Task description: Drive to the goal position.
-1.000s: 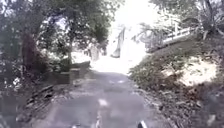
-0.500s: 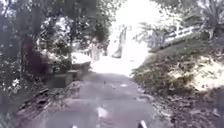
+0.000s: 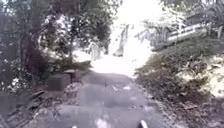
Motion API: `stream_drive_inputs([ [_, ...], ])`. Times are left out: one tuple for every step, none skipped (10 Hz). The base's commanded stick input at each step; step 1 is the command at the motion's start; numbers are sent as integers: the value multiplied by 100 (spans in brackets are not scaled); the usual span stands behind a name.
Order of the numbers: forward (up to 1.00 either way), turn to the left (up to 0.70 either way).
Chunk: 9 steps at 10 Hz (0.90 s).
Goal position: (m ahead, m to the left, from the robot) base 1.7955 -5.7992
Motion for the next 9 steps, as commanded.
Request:
stream_drive_inputs([
  [50,-50],
  [50,-50],
  [50,-17],
  [50,0],
  [50,0],
  [50,0],
  [50,0],
  [50,0],
  [50,0],
])
